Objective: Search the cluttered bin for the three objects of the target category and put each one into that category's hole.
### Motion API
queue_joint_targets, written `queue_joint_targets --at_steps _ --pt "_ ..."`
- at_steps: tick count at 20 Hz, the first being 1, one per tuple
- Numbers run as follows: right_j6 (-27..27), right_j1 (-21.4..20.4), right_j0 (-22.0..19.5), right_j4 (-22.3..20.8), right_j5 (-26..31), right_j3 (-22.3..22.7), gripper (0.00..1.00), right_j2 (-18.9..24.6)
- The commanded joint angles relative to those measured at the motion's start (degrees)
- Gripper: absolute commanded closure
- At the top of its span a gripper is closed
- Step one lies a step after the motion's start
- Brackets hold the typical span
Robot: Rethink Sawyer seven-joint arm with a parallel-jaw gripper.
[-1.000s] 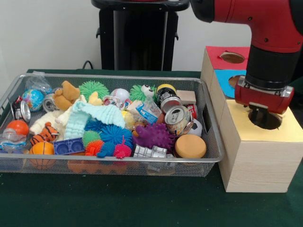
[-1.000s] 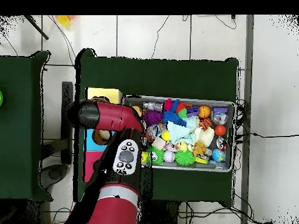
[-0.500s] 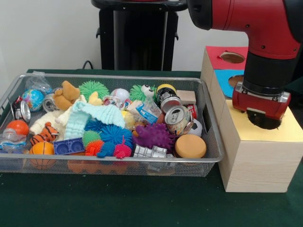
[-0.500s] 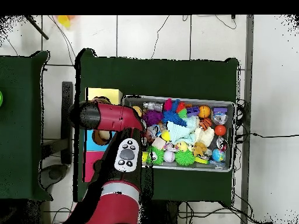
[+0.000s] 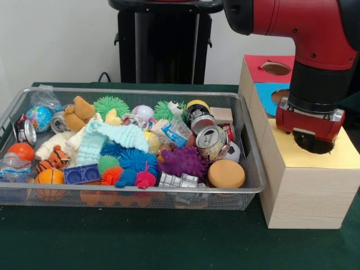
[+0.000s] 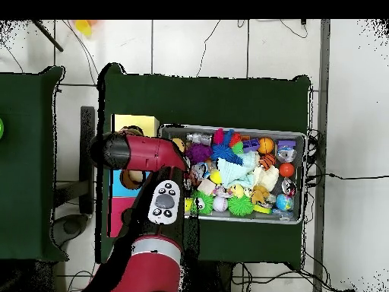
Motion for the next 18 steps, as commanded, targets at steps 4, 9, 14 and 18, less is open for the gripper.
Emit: queue_joint_targets --at_steps 4,9,14,18 --pt "3.3 1.2 -0.7 -3.7 0.0 3.9 1.00 3.2" --pt "3.6 1.4 -0.4 -3.8 -0.4 3.8 0.00 2.7" --pt "3.4 1.4 -0.4 -4.0 -0.6 3.9 0.00 2.7" --pt "3.9 1.3 -0.5 -3.7 -0.4 3.9 0.00 2.7"
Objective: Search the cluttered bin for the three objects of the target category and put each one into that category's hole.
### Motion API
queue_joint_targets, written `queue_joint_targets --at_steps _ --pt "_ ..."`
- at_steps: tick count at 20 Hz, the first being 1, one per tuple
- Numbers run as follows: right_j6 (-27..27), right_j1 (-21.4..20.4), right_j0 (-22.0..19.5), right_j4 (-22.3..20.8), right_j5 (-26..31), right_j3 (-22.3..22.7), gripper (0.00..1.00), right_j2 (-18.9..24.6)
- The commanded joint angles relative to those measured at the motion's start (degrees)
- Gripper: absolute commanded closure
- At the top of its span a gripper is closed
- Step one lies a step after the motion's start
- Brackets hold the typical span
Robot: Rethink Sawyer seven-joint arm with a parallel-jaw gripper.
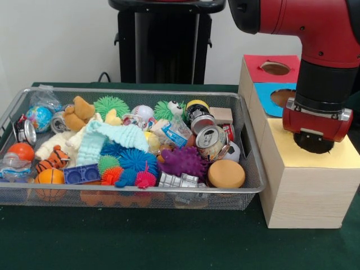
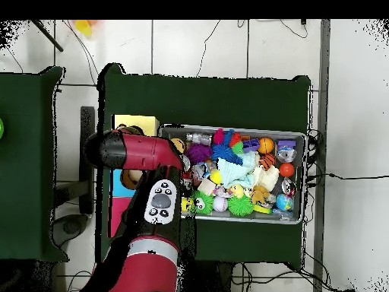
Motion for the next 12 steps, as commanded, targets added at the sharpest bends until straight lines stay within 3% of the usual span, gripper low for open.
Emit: queue_joint_targets --at_steps 1,11,12 --pt "3.8 1.3 -1.0 -3.6 0.7 4.7 0.00 2.5" --pt "3.9 1.2 -0.5 -3.9 0.7 4.5 0.00 1.9" --pt "4.2 1.4 -0.2 -3.9 0.7 4.3 1.00 1.5"
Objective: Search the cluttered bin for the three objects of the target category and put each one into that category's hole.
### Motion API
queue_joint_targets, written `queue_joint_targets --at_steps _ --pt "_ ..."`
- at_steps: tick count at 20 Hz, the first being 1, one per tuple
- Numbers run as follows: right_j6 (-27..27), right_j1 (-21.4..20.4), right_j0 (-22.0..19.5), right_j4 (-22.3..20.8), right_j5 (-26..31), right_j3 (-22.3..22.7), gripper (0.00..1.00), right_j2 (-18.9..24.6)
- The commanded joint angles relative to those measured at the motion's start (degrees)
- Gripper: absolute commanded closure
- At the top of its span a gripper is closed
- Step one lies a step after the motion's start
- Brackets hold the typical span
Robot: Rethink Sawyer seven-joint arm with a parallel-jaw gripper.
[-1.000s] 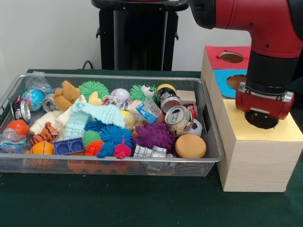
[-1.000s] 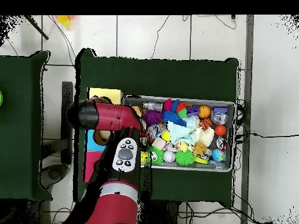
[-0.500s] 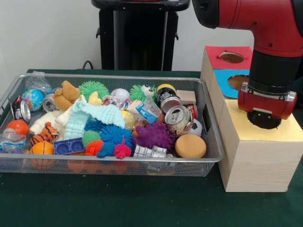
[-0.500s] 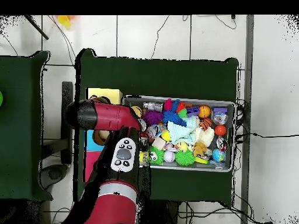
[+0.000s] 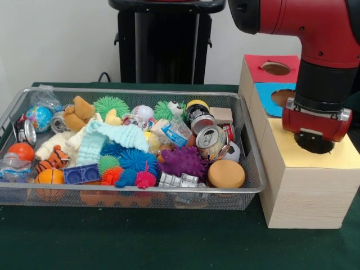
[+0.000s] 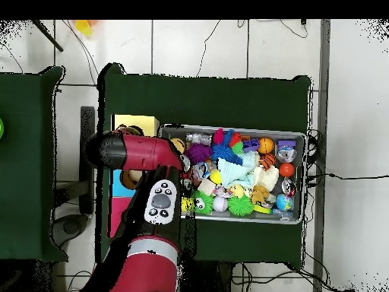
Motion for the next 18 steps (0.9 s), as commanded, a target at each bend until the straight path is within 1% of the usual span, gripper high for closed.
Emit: queue_joint_targets --at_steps 1,3,8,13,16,18 --pt "4.3 1.4 0.0 -3.9 0.8 4.0 1.00 1.3" --pt "4.6 1.6 0.4 -3.9 0.9 3.7 1.00 0.8" --pt "3.5 0.8 -0.5 -4.1 2.5 3.4 1.00 1.5" --pt "3.0 0.3 -1.1 -4.1 2.2 4.0 1.00 2.4" --pt "4.0 -0.4 -0.6 -3.6 2.8 4.1 1.00 1.6" --pt "3.7 -2.1 -1.2 -3.1 4.1 4.9 1.00 2.4"
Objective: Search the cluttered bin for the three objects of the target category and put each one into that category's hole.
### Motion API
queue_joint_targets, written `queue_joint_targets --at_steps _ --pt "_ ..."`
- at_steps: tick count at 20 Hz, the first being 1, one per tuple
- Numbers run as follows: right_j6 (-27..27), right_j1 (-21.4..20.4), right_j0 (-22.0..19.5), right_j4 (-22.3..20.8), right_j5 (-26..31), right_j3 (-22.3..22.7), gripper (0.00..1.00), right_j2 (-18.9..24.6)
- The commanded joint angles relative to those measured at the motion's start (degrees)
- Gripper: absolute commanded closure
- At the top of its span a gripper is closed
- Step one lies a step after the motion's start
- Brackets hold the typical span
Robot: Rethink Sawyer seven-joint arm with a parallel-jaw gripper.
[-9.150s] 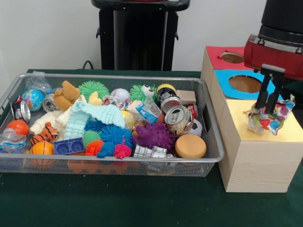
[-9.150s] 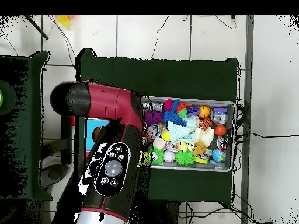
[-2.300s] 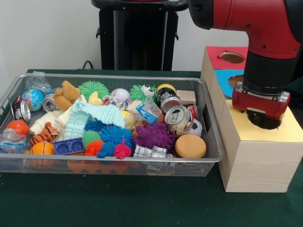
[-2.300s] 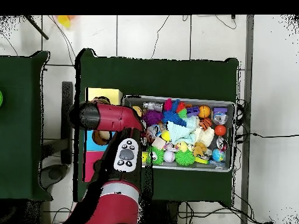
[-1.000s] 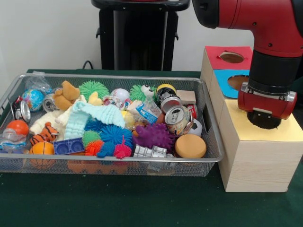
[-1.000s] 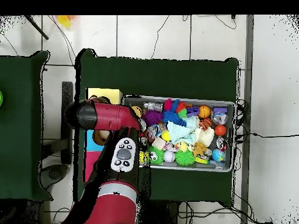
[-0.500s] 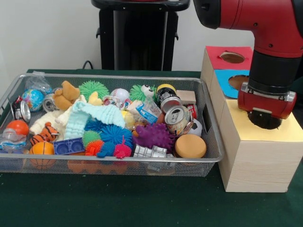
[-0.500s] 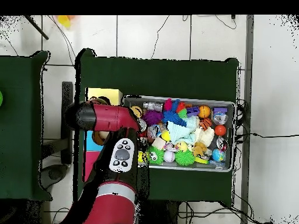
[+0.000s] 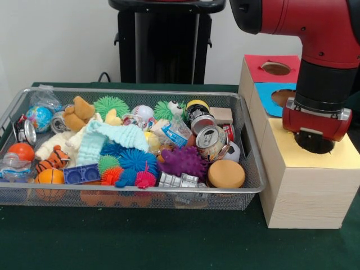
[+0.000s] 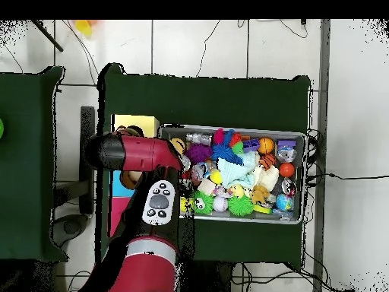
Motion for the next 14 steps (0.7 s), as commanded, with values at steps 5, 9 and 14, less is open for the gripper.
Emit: queue_joint_targets --at_steps 5,9,14 --pt "4.0 -6.8 -0.4 -2.3 10.4 4.6 1.00 0.5" --pt "5.5 -5.7 1.3 -3.0 10.2 3.7 1.00 -1.0" --pt "5.8 -6.2 1.3 -2.1 11.0 3.8 1.00 -0.4"
